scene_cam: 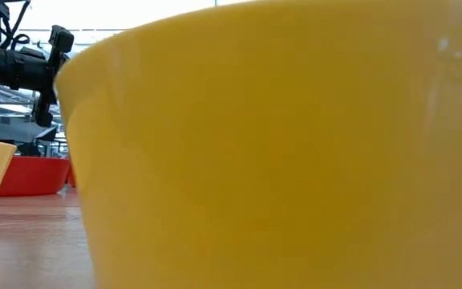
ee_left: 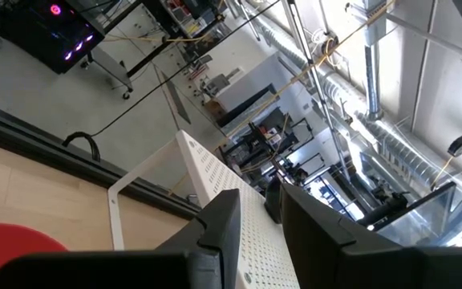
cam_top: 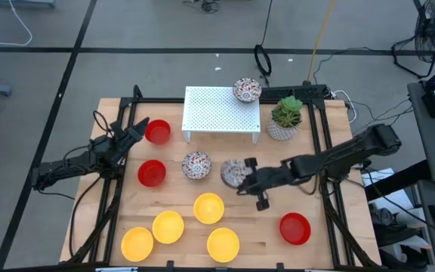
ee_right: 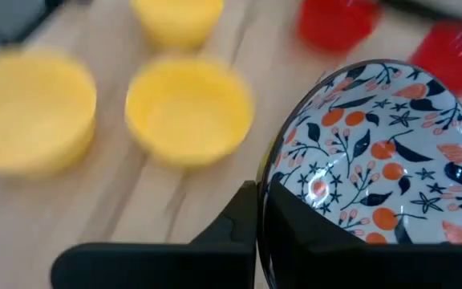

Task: Pick & Place Mini bowls
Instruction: Stack the white patterned bowl on the white patterned bowl on the shelf

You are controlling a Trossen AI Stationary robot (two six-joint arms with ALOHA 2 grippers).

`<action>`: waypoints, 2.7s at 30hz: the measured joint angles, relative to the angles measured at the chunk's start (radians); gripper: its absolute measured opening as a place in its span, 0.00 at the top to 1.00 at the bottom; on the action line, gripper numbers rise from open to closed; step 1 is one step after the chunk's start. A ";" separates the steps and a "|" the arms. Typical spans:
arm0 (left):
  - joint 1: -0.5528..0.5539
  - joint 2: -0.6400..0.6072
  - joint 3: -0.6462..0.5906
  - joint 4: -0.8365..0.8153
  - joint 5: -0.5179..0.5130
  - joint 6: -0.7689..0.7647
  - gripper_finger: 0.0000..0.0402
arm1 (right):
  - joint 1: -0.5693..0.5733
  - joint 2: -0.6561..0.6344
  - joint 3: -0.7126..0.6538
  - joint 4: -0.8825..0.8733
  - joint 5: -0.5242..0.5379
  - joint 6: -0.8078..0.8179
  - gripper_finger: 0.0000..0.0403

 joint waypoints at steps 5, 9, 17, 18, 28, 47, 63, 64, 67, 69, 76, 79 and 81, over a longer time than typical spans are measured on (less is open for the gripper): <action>0.000 0.000 0.000 0.000 0.000 0.000 0.77 | -0.063 -0.120 0.073 0.019 0.169 -0.040 0.99; 0.000 0.000 0.000 0.000 0.000 0.000 0.77 | -0.182 -0.179 0.138 -0.006 0.226 -0.045 0.99; 0.000 0.000 0.000 0.000 0.000 0.000 0.77 | -0.506 -0.148 0.350 -0.261 0.206 -0.019 0.99; 0.000 0.000 0.000 0.000 0.000 0.000 0.77 | -0.544 -0.129 0.375 -0.299 0.184 -0.004 0.99; 0.000 0.001 0.000 0.000 0.000 0.000 0.77 | -0.774 0.069 0.493 -0.362 0.116 0.010 0.99; 0.000 0.001 0.000 -0.002 0.000 0.000 0.77 | -0.818 0.199 0.493 -0.344 0.115 -0.056 0.99; 0.000 0.001 0.000 -0.004 0.000 0.000 0.77 | -0.781 0.203 0.493 -0.358 0.063 -0.097 0.99; 0.000 0.001 0.000 -0.004 0.000 0.000 0.77 | -0.782 0.203 0.493 -0.358 0.064 -0.097 0.99; 0.000 0.001 0.000 -0.004 0.000 0.000 0.77 | -0.783 0.203 0.493 -0.358 0.067 -0.093 0.99; 0.000 0.001 0.000 -0.004 0.000 0.000 0.77 | -0.783 0.203 0.493 -0.358 0.066 -0.086 0.99; 0.000 0.001 0.000 -0.004 0.000 0.000 0.77 | -0.782 0.203 0.493 -0.358 0.066 -0.078 0.95; 0.000 0.001 0.000 -0.004 0.000 0.000 0.77 | -0.783 0.203 0.493 -0.358 0.067 -0.078 0.91; 0.000 0.001 0.000 -0.004 0.000 0.000 0.77 | -0.783 0.203 0.493 -0.355 0.068 -0.078 0.89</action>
